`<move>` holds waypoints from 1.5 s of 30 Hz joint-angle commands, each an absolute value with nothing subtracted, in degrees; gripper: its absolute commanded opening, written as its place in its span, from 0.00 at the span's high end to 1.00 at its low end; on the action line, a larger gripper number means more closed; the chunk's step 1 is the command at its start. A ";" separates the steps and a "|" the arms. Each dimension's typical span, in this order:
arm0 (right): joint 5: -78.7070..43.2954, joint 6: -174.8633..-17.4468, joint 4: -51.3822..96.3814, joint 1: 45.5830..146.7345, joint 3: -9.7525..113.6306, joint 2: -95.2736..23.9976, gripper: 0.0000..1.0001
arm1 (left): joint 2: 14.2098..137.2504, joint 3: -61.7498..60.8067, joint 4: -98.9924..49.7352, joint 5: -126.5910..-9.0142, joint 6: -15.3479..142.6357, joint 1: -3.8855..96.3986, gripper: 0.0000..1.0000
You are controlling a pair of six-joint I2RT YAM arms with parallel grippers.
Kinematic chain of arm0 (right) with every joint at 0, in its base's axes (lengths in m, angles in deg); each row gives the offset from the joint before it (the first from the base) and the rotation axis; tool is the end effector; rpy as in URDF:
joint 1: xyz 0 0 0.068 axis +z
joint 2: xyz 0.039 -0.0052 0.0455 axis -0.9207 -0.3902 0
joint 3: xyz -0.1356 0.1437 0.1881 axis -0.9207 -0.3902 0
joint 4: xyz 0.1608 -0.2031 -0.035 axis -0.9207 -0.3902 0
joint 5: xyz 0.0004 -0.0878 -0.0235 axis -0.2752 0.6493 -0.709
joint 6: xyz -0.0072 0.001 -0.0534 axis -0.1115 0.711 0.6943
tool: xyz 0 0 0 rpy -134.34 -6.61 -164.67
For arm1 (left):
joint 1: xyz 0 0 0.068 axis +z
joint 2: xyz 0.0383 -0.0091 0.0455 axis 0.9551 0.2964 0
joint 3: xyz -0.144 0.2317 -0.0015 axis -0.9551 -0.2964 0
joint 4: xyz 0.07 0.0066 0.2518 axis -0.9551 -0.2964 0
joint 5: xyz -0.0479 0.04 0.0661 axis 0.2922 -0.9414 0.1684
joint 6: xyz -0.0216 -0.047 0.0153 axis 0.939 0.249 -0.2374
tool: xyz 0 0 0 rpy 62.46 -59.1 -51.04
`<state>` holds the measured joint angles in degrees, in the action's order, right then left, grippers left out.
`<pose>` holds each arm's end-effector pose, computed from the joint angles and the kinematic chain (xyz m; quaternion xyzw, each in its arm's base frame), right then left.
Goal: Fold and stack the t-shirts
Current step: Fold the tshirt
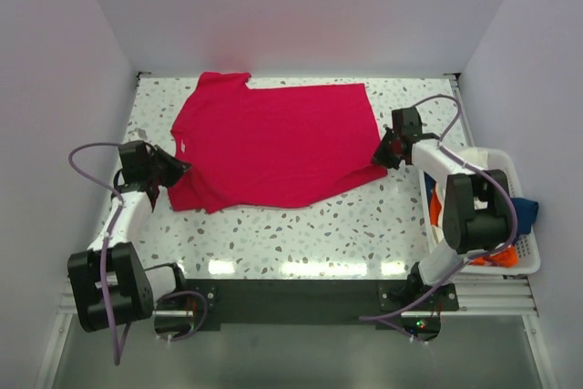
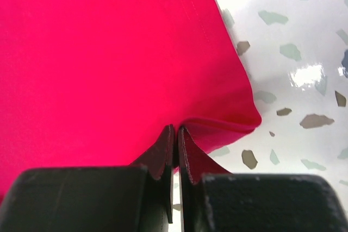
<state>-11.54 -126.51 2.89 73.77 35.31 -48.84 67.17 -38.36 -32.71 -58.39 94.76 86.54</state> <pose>0.3340 0.0404 0.1940 0.2469 0.9224 0.1223 0.2705 0.2351 0.0465 0.2076 -0.3624 0.8158 -0.2411 0.3808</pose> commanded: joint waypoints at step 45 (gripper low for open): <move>-18.15 -131.88 8.59 67.12 45.91 -58.44 1.00 | 90.59 -10.15 -28.23 -61.30 99.17 82.86 1.00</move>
